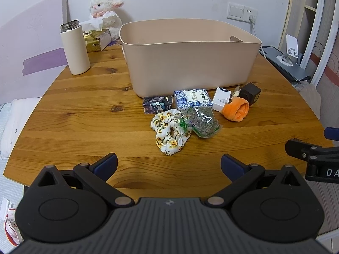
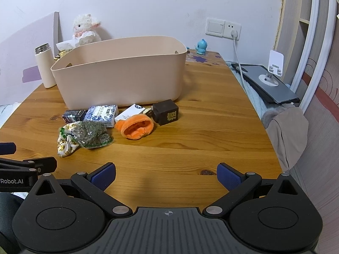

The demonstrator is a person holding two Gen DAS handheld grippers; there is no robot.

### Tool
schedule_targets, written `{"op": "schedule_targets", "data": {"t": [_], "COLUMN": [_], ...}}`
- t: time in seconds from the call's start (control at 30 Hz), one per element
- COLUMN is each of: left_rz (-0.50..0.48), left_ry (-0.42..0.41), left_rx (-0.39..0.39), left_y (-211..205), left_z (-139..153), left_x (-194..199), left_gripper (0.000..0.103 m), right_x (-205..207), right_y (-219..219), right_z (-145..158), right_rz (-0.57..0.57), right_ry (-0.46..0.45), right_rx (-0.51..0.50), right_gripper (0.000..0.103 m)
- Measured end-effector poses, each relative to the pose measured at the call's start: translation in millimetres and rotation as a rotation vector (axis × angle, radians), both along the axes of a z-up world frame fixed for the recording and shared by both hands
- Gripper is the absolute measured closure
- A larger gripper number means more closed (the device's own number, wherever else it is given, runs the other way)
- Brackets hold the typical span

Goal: Organize objects
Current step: 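Move both grippers toward the scattered items in front of the bin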

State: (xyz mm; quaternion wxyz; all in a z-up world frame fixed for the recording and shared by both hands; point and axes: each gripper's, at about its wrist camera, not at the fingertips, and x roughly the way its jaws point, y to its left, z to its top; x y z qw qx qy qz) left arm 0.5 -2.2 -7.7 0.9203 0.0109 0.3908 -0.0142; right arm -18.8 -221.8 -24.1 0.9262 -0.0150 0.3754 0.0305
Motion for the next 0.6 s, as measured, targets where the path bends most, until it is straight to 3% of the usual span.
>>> {"op": "schedule_targets", "data": {"t": [0.6], "left_rz": [0.001], "left_ry": [0.004], "left_rx": [-0.003], "left_y": [-1.6], "left_z": [-0.1], "left_x": [-1.7], "left_gripper": [0.0], "right_x": [2.2], "right_y": [1.3], "right_z": [-4.5], "right_rz": [-0.001], "right_ry": [0.015], "right_rx": [-0.005], "right_gripper": [0.0]}}
